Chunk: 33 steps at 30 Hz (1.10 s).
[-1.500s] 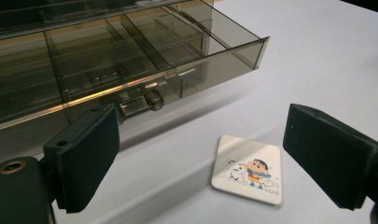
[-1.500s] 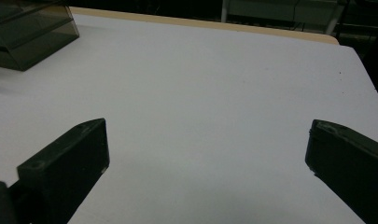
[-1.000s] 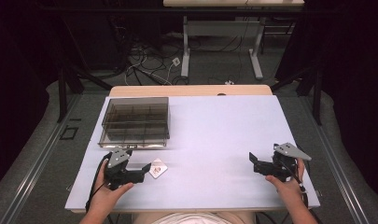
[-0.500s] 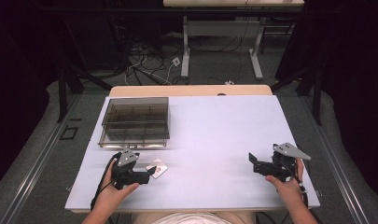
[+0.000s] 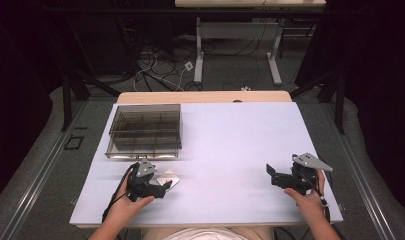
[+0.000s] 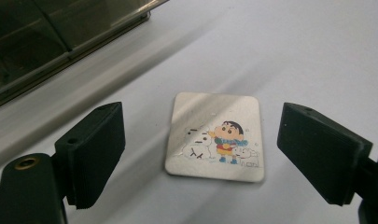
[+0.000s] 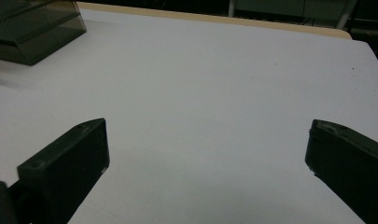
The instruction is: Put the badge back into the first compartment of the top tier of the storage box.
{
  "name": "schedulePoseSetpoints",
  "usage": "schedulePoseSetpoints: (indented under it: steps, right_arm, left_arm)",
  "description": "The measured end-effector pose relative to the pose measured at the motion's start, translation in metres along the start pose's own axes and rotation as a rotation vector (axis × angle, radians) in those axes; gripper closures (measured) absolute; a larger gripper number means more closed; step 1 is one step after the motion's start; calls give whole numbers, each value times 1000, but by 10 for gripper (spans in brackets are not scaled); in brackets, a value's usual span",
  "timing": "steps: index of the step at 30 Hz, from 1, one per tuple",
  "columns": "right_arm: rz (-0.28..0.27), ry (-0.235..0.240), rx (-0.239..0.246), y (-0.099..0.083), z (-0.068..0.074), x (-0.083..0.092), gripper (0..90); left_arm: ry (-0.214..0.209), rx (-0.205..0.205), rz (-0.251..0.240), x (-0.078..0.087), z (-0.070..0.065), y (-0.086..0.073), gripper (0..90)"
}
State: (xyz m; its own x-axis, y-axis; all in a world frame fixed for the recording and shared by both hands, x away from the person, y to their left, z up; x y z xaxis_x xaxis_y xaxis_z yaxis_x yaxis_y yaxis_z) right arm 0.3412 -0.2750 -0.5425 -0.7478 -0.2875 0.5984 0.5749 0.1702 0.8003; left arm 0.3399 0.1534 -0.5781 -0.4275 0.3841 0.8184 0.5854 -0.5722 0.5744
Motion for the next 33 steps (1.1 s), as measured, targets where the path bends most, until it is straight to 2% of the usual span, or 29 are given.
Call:
schedulePoseSetpoints:
  steps: [3,8,9,10,13,20,27,33]
  right_arm:
    - [-3,-1,0,0,0,0,0]
    - [4,4,-5,0,0,0,0]
    - [4,4,-5,0,0,0,0]
    - [5,5,-5,-1,1,0,0]
    - [7,2,-4,-1,0,-1,0]
    - [8,5,-8,-1,1,-1,0]
    - [4,7,1,-1,2,-2,0]
    - [13,17,4,-2,4,-3,0]
  left_arm:
    - [1,-8,-4,-2,0,1,158]
    - [-14,-9,22,-5,-1,2,160]
    - [-12,-1,14,-6,-2,2,160]
    - [-12,-15,30,-6,-2,2,161]
    - [-19,-13,25,-8,-2,3,162]
    - [-22,-13,49,-12,-4,4,171]
    - [-31,-33,75,-16,-5,4,175]
    - [-49,-19,96,-20,-5,4,185]
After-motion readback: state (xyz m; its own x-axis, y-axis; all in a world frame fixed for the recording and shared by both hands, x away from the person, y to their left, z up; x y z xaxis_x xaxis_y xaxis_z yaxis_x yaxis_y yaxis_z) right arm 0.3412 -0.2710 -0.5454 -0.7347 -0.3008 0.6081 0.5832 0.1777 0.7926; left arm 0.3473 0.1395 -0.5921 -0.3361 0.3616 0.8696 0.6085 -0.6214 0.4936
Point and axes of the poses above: each handheld gripper's, and its own axes: x roughly backward along the jaws, y roughly out of its top, z roughly to its left, the point moved 5 cm from there along -x, roughly forward along the jaws, and after that the axes turned 11 degrees about z, right-handed, at the moved point
